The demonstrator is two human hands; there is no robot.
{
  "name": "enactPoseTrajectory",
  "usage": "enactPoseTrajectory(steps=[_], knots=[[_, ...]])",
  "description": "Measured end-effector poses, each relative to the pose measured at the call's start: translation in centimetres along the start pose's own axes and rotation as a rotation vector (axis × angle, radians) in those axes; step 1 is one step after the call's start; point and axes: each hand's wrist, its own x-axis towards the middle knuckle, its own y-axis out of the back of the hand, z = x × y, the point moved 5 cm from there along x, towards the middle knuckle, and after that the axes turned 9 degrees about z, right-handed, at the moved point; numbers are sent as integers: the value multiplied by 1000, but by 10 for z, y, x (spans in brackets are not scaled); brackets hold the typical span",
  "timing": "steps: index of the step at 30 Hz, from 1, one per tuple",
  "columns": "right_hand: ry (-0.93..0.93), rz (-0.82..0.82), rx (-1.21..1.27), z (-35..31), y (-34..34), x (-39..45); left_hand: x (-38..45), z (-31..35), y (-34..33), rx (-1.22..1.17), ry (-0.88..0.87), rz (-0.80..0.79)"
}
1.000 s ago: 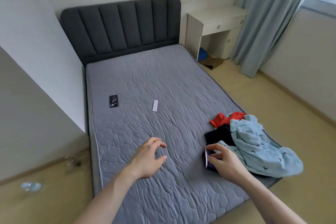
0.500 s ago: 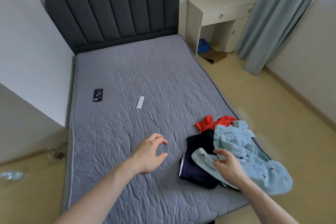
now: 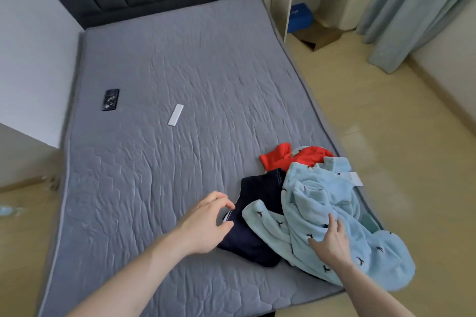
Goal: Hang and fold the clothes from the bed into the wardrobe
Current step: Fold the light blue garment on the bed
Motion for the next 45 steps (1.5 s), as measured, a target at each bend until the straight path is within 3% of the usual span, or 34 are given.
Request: enactPoseTrajectory(steps=[4, 10, 16, 18, 20, 26, 30, 33, 41, 45], knots=[[37, -34, 37, -6, -25, 47, 14, -16, -20, 25, 48, -3], [6, -297, -189, 2, -76, 85, 10, -45, -44, 11, 114, 18], [112, -181, -343, -6, -56, 74, -13, -64, -47, 4, 144, 20], [175, -143, -189, -33, -39, 46, -21, -69, -43, -2, 144, 23], [175, -152, 129, -71, -18, -4, -32, -72, -36, -26, 154, 34], [312, -337, 872, -202, 72, -220, -87, -65, 2, -115, 48, 28], [439, -303, 1110, -269, 132, -313, -134, -71, 34, -79, -132, -81], [486, -268, 1301, -321, 168, -362, -165, -98, 49, -56, -2, -108], [750, -176, 1524, -454, 213, -470, -205, -158, 113, -297, -54, 112], [830, -142, 1578, -496, 221, -510, -221, -187, 134, -446, -65, 147]])
